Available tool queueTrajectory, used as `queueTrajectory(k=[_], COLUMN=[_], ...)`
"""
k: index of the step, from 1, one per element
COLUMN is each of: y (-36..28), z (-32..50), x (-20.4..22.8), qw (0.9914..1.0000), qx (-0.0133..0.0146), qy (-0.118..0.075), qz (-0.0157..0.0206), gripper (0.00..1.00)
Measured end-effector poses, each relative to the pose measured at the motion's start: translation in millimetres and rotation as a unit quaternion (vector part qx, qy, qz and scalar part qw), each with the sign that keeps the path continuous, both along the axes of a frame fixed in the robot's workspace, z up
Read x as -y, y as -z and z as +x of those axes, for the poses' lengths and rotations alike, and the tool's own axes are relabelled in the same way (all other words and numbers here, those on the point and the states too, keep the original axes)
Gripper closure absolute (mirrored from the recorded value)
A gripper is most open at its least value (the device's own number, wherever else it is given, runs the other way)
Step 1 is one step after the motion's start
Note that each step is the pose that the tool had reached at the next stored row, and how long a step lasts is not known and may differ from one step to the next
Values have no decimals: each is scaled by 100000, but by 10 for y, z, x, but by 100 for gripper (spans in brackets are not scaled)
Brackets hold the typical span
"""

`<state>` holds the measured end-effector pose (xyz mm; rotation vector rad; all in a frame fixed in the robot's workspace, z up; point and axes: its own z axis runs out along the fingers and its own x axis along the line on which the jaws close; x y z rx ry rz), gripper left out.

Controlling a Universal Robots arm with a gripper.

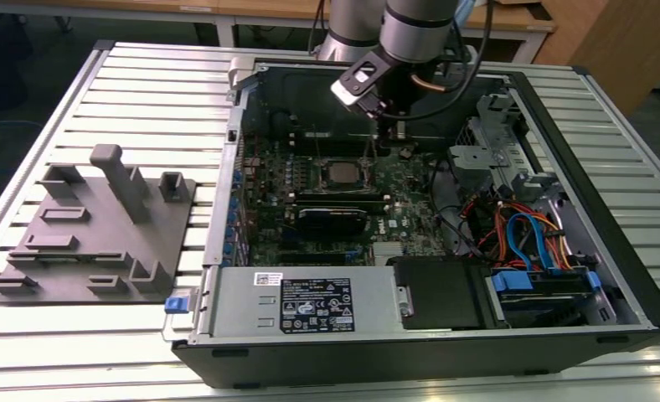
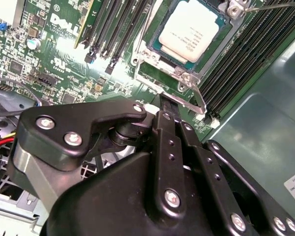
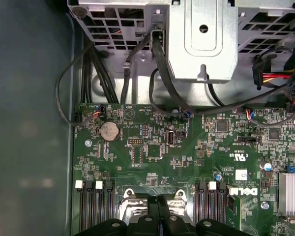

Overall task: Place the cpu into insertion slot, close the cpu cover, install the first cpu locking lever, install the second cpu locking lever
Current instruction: 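Close the cpu cover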

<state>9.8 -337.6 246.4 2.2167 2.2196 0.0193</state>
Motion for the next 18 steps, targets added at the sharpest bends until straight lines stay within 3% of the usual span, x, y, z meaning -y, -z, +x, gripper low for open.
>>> queueTrajectory(k=[18], y=[0], z=[-57], x=[0], qw=[100000], qx=[2], qy=[0], qz=[3], gripper=[90])
